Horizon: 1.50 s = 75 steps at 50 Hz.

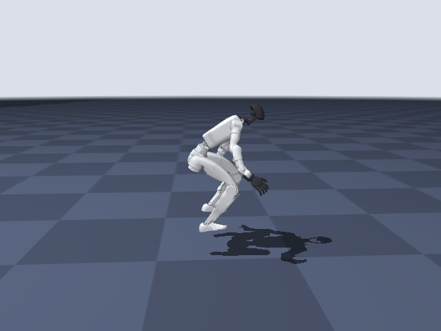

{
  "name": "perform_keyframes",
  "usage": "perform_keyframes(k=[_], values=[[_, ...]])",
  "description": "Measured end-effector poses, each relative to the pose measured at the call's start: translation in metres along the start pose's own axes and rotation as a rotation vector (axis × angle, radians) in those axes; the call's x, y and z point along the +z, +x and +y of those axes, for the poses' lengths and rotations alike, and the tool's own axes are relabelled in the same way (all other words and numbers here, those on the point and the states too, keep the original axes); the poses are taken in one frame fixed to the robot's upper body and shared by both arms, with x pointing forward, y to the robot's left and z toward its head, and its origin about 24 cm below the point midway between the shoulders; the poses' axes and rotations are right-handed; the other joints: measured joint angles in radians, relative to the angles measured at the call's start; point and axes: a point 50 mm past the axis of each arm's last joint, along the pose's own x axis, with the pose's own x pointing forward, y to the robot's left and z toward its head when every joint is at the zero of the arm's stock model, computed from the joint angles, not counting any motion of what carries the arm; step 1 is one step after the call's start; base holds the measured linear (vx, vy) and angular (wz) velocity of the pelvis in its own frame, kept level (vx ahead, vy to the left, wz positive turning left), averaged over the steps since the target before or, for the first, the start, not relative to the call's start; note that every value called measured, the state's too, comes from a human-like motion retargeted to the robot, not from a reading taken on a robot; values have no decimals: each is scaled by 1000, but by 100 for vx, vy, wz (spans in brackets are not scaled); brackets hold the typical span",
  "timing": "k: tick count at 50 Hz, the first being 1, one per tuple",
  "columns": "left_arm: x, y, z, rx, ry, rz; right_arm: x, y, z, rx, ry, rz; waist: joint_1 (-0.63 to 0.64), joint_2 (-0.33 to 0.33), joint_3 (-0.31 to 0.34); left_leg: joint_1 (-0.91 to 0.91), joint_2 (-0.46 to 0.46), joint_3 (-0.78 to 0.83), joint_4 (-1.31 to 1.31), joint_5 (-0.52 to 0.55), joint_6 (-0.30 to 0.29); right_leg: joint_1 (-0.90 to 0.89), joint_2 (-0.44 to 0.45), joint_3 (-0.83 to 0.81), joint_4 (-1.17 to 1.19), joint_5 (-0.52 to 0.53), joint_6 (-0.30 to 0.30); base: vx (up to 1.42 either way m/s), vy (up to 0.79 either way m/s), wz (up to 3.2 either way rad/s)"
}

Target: Stand up

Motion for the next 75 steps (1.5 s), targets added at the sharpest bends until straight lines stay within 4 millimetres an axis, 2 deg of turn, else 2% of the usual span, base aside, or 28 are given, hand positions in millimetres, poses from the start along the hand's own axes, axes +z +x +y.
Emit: perform_keyframes(k=[3,5,7,10,15,18,22,25,27,30,33,36,40,44,48,50,52,53,55,57,58,60,63,66,70,73,75], values=[[18,12,14,-37,-165,4,-26,-18,11,55,-15,96,-16,81,-82,20,-4,12,-174,67,-6,41,20,-40,-208,86,-42,28,7,-61],[22,13,15,-70,-254,8,-51,-39,22,120,-53,181,-30,113,-121,92,-4,52,-294,108,-9,107,33,-35,-345,141,-68,28,18,-53],[27,13,15,-107,-326,-9,-75,-64,30,166,-109,271,-48,136,-131,203,-11,104,-422,154,-15,205,28,-19,-480,195,-95,32,16,-26],[38,13,14,-145,-386,-57,-109,-110,41,224,-189,406,-80,168,-134,390,-22,193,-638,245,-20,362,6,1,-689,283,-129,29,23,-2],[62,7,11,-142,-421,-186,-156,-207,51,316,-258,675,-135,202,-147,720,-54,368,-1019,426,-21,623,-76,-10,-1011,420,-163,43,6,16],[72,-2,1,-161,-414,-259,-172,-270,51,370,-276,848,-166,186,-173,915,-111,477,-1209,495,5,767,-120,3,-1146,460,-177,49,3,0],[82,-22,-23,-252,-365,-341,-180,-347,41,444,-313,1071,-167,146,-229,1104,-222,554,-1340,464,102,923,-166,56,-1257,478,-185,53,1,-32],[93,-43,-45,-337,-307,-400,-181,-386,29,472,-351,1198,-150,143,-265,1158,-279,500,-1314,458,187,1022,-187,76,-1308,473,-185,50,2,-25],[92,-58,-61,-388,-265,-407,-179,-402,25,488,-360,1252,-155,145,-289,1135,-337,380,-1212,453,183,1075,-189,83,-1334,466,-190,48,2,-8],[81,-82,-86,-475,-201,-390,-178,-415,24,500,-358,1308,-144,142,-325,1074,-426,264,-1059,456,129,1139,-190,94,-1360,453,-200,45,3,-21],[64,-112,-113,-590,-157,-341,-178,-414,28,480,-340,1319,-130,148,-352,1024,-432,286,-1030,476,136,1203,-177,103,-1388,437,-219,49,4,-9],[39,-150,-139,-740,-125,-258,-178,-402,35,456,-310,1286,-100,158,-371,982,-416,313,-1131,536,140,1272,-153,107,-1421,419,-229,46,2,-19],[-6,-204,-163,-945,-107,-95,-180,-373,45,433,-291,1186,-55,159,-378,932,-427,264,-1317,582,111,1359,-129,150,-1449,385,-231,58,9,-34],[-63,-257,-172,-1104,-67,118,-179,-346,54,414,-279,1089,-32,164,-401,915,-416,182,-1456,632,100,1446,-108,156,-1466,342,-234,66,11,-15],[-116,-309,-169,-1234,-53,367,-177,-327,62,398,-253,1028,-34,155,-435,977,-422,174,-1449,632,88,1510,-87,189,-1434,320,-218,86,24,-22],[-138,-335,-164,-1289,-71,513,-175,-326,68,409,-228,1020,-48,148,-476,1000,-442,231,-1443,654,78,1519,-72,192,-1388,386,-201,93,22,-39],[-146,-349,-162,-1322,-123,646,-172,-327,77,423,-194,1018,-74,149,-498,1023,-410,191,-1440,663,-16,1500,-46,189,-1295,550,-189,85,23,-47],[-144,-349,-162,-1332,-159,690,-171,-326,81,418,-175,1019,-69,153,-490,1050,-376,197,-1458,669,-47,1485,-33,190,-1228,652,-183,67,19,-49],[-136,-343,-165,-1337,-239,744,-170,-330,82,395,-144,1038,-89,171,-485,1104,-385,191,-1472,630,-43,1438,5,168,-1089,839,-160,63,18,3],[-123,-323,-169,-1309,-326,733,-171,-335,80,389,-123,1059,-116,206,-489,1144,-366,154,-1492,604,-61,1362,24,76,-926,851,-156,70,22,40],[-114,-308,-171,-1291,-365,707,-172,-338,78,391,-119,1070,-121,222,-495,1162,-354,151,-1502,594,-67,1324,17,25,-855,820,-153,60,19,18],[-89,-274,-173,-1260,-431,612,-174,-347,72,403,-127,1098,-112,239,-509,1198,-341,143,-1527,579,-80,1239,-1,-46,-741,753,-149,58,19,-5],[-43,-214,-166,-1232,-492,386,-177,-369,62,449,-147,1180,-115,252,-515,1262,-331,186,-1567,577,-68,1094,72,-18,-668,700,-98,64,17,20],[4,-158,-148,-1168,-522,146,-177,-395,55,493,-154,1280,-159,253,-513,1316,-341,168,-1586,564,-42,985,101,-1,-744,641,-81,49,9,68],[58,-99,-111,-1008,-520,-108,-174,-429,45,548,-152,1410,-224,215,-500,1386,-435,84,-1581,557,74,919,5,-18,-1019,646,-143,66,8,63],[85,-72,-84,-891,-491,-234,-171,-451,36,574,-158,1508,-255,182,-477,1483,-482,80,-1596,532,88,934,-61,-40,-1307,692,-179,80,3,36],[97,-63,-72,-836,-474,-295,-168,-466,30,586,-167,1574,-271,159,-464,1552,-517,86,-1599,507,102,959,-90,-61,-1495,727,-204,74,0,15]])
